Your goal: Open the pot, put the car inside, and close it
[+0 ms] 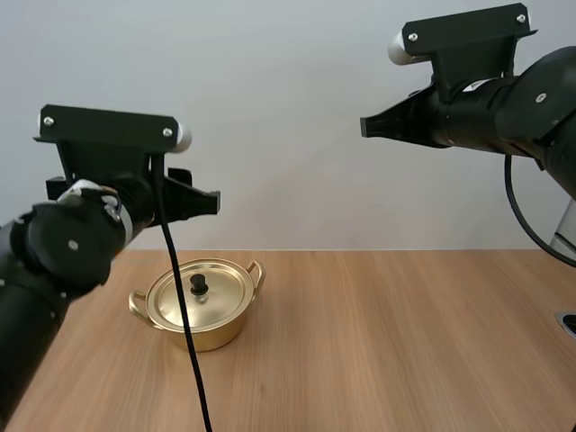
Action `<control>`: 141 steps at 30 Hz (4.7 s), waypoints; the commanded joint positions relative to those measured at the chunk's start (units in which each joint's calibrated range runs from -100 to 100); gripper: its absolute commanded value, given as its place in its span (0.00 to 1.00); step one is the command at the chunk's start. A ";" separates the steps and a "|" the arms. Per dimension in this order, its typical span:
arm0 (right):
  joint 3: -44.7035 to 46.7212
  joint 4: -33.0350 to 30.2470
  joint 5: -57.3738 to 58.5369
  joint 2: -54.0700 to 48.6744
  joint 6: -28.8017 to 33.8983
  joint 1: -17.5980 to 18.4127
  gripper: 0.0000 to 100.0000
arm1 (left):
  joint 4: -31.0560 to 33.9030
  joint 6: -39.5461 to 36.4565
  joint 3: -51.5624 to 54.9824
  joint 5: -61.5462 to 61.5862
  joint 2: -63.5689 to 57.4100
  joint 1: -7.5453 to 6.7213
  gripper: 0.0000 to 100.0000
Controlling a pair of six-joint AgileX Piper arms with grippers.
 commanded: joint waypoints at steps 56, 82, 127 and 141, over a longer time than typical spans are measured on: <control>-0.04 1.45 10.04 -0.17 0.07 -0.03 0.00 | 7.57 -8.25 34.49 -2.36 -36.18 -3.98 0.80; -0.04 1.80 11.46 -0.17 -0.12 -0.03 0.00 | 7.34 -8.23 34.49 9.23 -36.18 -3.66 0.80; -0.04 2.27 11.29 -0.17 -0.12 -0.03 0.00 | 20.86 -8.23 34.49 9.43 -36.18 -3.60 0.80; -0.04 2.27 11.29 -0.17 -0.12 -0.03 0.00 | 18.63 -10.09 34.49 8.94 -36.18 -3.08 0.80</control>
